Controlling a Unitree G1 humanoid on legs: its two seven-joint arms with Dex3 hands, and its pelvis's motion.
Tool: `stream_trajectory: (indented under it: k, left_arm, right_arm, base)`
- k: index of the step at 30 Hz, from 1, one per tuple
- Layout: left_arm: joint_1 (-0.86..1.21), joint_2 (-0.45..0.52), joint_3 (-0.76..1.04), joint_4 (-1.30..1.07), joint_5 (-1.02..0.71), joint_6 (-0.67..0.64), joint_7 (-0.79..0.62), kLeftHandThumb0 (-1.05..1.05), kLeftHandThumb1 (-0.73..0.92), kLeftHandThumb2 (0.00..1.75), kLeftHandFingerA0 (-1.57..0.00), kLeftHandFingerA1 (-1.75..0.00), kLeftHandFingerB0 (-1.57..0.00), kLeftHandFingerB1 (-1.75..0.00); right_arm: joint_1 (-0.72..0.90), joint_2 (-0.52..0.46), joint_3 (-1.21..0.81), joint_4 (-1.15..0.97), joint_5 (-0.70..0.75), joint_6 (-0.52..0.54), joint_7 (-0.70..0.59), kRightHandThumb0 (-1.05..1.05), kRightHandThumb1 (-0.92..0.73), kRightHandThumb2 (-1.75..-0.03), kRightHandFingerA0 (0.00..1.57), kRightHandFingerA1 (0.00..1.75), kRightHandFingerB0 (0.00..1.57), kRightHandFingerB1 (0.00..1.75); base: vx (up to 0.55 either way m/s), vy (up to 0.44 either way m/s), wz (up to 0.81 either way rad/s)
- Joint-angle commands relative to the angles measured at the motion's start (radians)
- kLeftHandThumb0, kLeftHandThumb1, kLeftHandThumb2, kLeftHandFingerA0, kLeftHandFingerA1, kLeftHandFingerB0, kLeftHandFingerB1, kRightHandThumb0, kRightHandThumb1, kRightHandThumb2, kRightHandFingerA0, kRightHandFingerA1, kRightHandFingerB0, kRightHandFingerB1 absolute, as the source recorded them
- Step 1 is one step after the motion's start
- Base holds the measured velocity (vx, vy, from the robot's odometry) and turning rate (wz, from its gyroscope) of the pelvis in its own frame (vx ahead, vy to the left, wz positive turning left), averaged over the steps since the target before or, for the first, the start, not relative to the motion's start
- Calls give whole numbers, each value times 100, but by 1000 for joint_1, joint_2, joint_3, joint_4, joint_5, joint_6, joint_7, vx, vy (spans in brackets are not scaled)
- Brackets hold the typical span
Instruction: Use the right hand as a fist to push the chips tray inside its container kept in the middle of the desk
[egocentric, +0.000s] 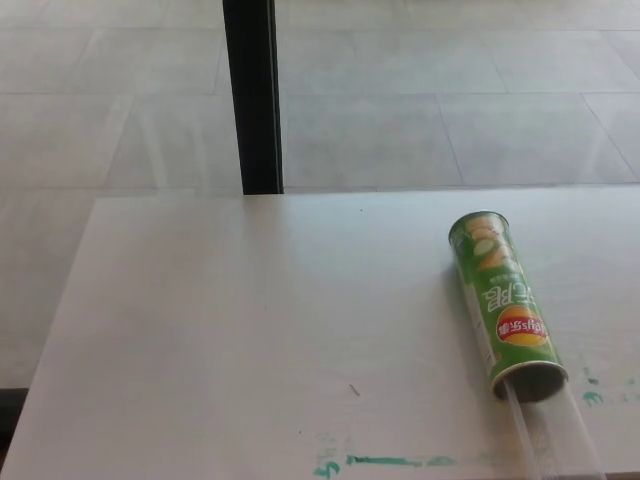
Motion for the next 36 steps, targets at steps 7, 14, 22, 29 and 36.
stream_trajectory:
  k: [7,14,22,29,36]
  left_arm:
    - [4,27,45,29,-75,19,-67,-22,67,140,-42,-85,-26,-75]
    - [-1,27,46,40,-85,25,-64,-20,66,137,-41,-83,-27,-73]
    - [0,26,46,32,-94,30,-65,-21,67,139,-41,-84,-27,-74]
    - [-2,27,66,42,-114,38,-72,-22,63,137,-42,-85,-27,-74]
    - [2,29,52,29,-101,27,-75,-22,63,138,-43,-85,-26,-74]
  right_arm:
    - [-15,-101,-150,-35,121,-114,34,-57,-74,-63,66,57,35,35]
    - [-23,-131,-219,-262,138,-74,7,-53,-74,-62,74,53,39,36]
    - [27,-50,-257,-668,220,-84,46,-51,-69,-62,78,54,42,37]
    - [153,20,-139,-1234,310,82,102,-58,-61,-92,68,66,33,51]
    - [273,28,0,-1445,269,-5,180,-53,-75,-63,72,58,44,39]
  base:
    - [0,0,0]
    - [0,0,0]
    - [0,0,0]
    - [0,0,0]
    - [0,0,0]
